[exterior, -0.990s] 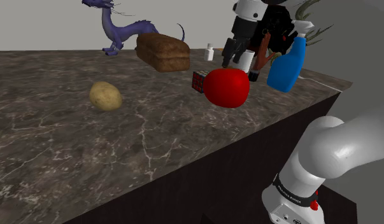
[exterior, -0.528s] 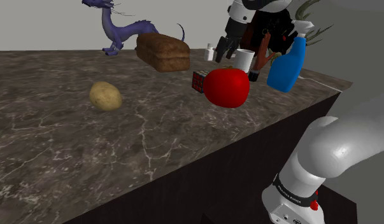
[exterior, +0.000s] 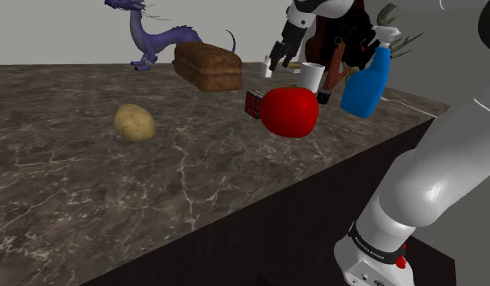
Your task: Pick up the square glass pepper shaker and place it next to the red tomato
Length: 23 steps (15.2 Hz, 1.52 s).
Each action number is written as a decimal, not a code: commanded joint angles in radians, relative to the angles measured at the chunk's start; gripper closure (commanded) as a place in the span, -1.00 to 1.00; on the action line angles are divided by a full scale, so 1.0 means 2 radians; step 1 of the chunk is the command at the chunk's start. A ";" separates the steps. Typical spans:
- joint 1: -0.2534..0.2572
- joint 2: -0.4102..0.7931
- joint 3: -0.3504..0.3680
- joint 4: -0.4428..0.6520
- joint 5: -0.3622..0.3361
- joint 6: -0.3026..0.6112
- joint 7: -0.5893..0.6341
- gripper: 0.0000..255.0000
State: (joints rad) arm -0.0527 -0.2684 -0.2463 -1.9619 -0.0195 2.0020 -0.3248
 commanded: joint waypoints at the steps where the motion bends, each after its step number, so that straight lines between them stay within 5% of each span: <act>1: -0.002 0.028 -0.013 0.023 0.013 0.013 -0.018 -1.00; 9: -0.023 0.167 -0.057 0.173 0.095 0.019 -0.093 -1.00; 23: -0.024 0.188 -0.054 0.151 0.106 0.060 -0.100 -1.00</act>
State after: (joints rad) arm -0.1010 0.1085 -0.3541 -1.6593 0.1921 2.1221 -0.5248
